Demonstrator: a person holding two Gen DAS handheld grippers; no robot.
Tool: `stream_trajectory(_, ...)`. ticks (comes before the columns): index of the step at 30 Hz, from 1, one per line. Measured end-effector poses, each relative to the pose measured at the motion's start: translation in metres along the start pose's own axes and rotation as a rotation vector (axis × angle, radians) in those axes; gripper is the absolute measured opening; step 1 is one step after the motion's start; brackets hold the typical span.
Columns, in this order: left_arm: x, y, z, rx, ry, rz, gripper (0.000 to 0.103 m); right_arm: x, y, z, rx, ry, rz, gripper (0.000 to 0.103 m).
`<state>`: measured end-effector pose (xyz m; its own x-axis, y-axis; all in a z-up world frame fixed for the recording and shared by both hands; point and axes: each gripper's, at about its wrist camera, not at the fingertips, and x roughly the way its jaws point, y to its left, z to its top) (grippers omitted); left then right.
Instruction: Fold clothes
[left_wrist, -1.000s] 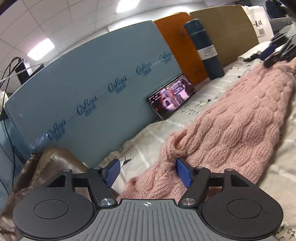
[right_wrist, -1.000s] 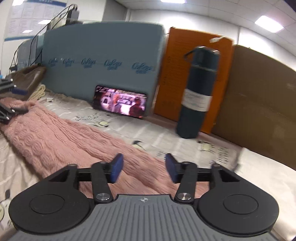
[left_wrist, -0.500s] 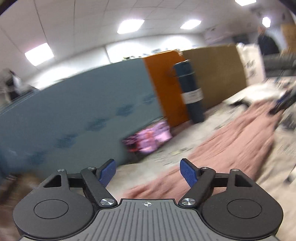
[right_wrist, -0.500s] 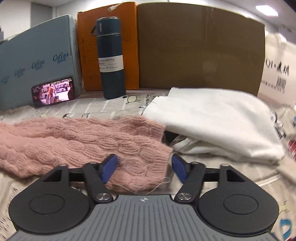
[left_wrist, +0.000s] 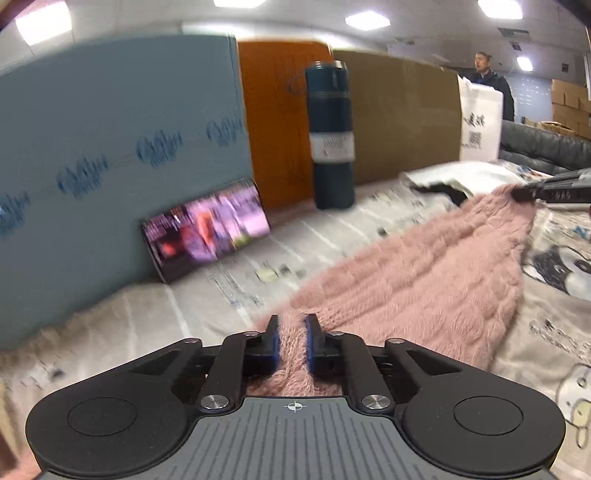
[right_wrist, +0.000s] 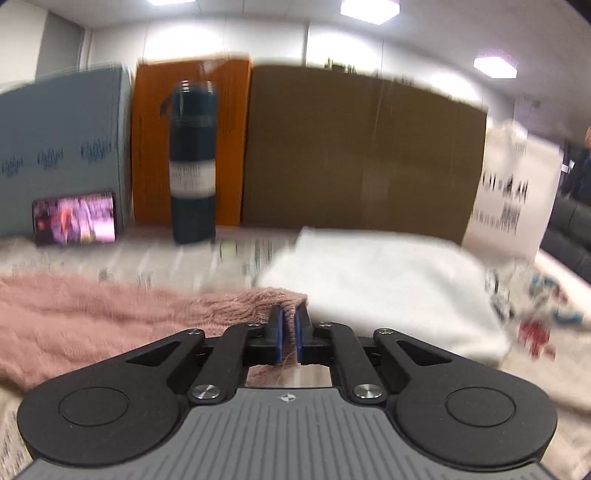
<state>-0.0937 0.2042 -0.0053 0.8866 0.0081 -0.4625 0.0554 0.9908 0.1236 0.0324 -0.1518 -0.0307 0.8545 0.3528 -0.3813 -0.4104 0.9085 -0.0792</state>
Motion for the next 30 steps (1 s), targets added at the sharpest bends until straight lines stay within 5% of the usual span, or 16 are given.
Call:
stream_trajectory(5,0.003,0.000,0.009,0.009,-0.036,0.092,0.010,0.015,0.010,0.017,-0.030,-0.024,-0.002,0.005)
stream_trajectory(9,0.017,-0.002,0.004,0.023,0.022,0.088,0.011,0.050,0.012,0.005,-0.021,0.108,0.000,0.005)
stream_trajectory(14,0.009,0.002,0.006,-0.028,-0.006,0.120,0.030,0.049,0.002,0.004,0.060,0.128,0.013,0.011)
stream_trajectory(16,0.005,0.004,0.007,-0.052,-0.023,0.135,0.043,0.037,-0.003,0.009,0.121,0.105,0.011,0.042)
stream_trajectory(17,0.003,0.005,0.008,-0.064,-0.031,0.142,0.053,0.033,-0.007,0.011,0.169,0.109,0.027,0.046)
stream_trajectory(22,-0.025,0.008,0.019,-0.159,-0.102,0.140,0.078,0.020,-0.023,0.007,0.444,0.201,0.142,0.060)
stream_trajectory(30,-0.061,0.006,0.014,-0.270,-0.105,0.089,0.086,0.038,-0.022,-0.010,0.793,0.398,0.332,0.067)
